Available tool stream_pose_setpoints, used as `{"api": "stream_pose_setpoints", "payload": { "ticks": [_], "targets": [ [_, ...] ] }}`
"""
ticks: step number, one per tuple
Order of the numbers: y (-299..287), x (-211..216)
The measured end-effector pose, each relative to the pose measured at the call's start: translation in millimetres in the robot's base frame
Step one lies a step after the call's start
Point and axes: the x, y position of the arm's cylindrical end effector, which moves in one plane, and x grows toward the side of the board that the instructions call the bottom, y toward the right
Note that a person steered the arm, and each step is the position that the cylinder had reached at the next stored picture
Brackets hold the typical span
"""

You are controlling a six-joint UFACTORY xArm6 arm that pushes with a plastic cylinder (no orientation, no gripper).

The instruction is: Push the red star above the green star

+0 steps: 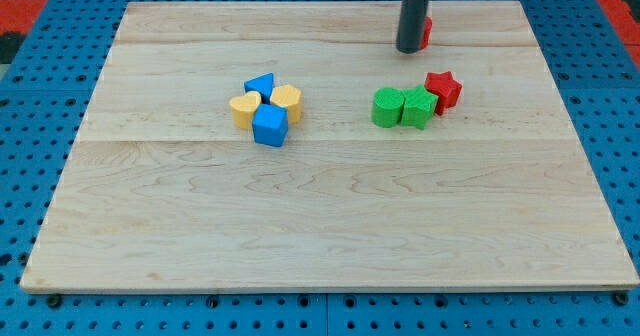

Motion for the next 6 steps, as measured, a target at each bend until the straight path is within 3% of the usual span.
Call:
{"api": "stream_pose_setpoints", "payload": {
  "ticks": [3, 4, 5, 6],
  "targets": [
    [61.7, 15.3],
    [84.2, 66.4],
    [70.4, 116.4],
    [39.0, 116.5]
  ]
}}
